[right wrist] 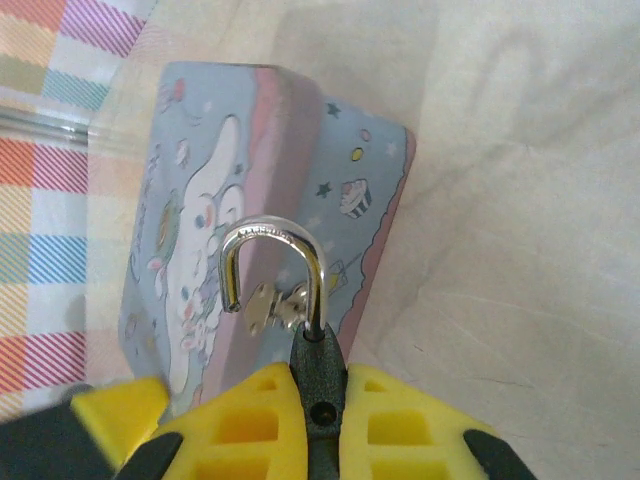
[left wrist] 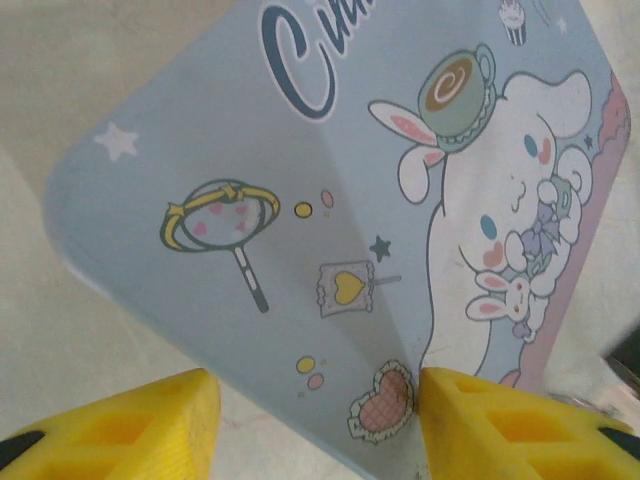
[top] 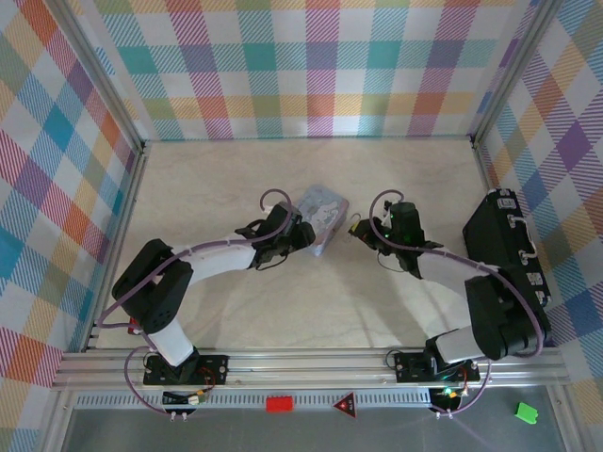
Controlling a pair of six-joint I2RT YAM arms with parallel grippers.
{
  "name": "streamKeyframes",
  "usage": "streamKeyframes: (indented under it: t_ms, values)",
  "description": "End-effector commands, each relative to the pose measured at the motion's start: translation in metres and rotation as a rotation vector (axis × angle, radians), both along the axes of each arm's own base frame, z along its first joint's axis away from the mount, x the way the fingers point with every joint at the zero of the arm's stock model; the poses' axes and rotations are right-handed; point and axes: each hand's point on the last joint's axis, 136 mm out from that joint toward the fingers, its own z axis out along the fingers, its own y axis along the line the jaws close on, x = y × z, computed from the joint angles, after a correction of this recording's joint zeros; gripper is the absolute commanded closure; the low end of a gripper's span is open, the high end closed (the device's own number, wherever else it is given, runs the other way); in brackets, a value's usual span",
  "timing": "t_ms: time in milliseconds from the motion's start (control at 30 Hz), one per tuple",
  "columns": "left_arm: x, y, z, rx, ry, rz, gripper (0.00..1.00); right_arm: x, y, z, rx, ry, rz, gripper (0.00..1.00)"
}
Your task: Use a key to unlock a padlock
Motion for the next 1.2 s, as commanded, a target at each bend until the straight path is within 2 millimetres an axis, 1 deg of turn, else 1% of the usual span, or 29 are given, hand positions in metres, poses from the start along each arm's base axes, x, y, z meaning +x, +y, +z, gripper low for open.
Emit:
streamKeyframes:
  t_ms: [0,200,333,433,500,567,600,700,767,833,900,967,1033,1167]
  values:
    - [0.003,0.035,-0.034,0.174,0.096,-0.001,0.46,-0.02,-0.012,-0.006,-0.166,0.023,0.095,0.98]
    - [0.037,0.044,-0.034,0.221,0.08,-0.019,0.45,-0.045,-0.023,-0.004,-0.261,0.036,0.17,0.98]
    - [0.067,0.051,-0.034,0.24,0.072,-0.024,0.45,-0.059,-0.03,-0.005,-0.315,0.05,0.201,0.98]
    - [0.089,0.058,-0.035,0.275,0.082,-0.029,0.45,-0.07,-0.026,-0.01,-0.323,0.075,0.245,0.98]
    - [0.1,0.064,-0.031,0.302,0.109,-0.026,0.44,-0.077,-0.021,-0.014,-0.336,0.089,0.277,0.98]
    - [0.107,0.065,-0.02,0.316,0.125,-0.04,0.43,-0.082,-0.014,-0.017,-0.341,0.104,0.306,0.98]
    - [0.108,0.067,-0.011,0.34,0.142,-0.047,0.41,-0.085,-0.009,-0.018,-0.336,0.114,0.318,0.98]
    - [0.103,0.071,0.021,0.386,0.146,-0.07,0.37,-0.092,0.013,-0.018,-0.308,0.118,0.367,0.98]
    - [0.097,0.077,0.041,0.384,0.111,-0.061,0.32,-0.098,0.03,-0.019,-0.309,0.125,0.408,0.98]
    - [0.083,0.083,0.059,0.375,0.084,-0.06,0.28,-0.106,0.045,-0.022,-0.326,0.141,0.452,0.98]
    - [0.064,0.089,0.072,0.356,0.068,-0.07,0.25,-0.116,0.056,-0.025,-0.346,0.161,0.49,0.98]
    - [0.045,0.102,0.08,0.355,0.049,-0.052,0.24,-0.125,0.064,-0.03,-0.361,0.187,0.52,0.97]
    - [0.022,0.119,0.082,0.363,0.028,-0.019,0.22,-0.135,0.072,-0.034,-0.379,0.213,0.555,0.97]
    - [-0.016,0.154,0.091,0.379,-0.069,0.055,0.21,-0.15,0.086,-0.042,-0.39,0.245,0.614,0.97]
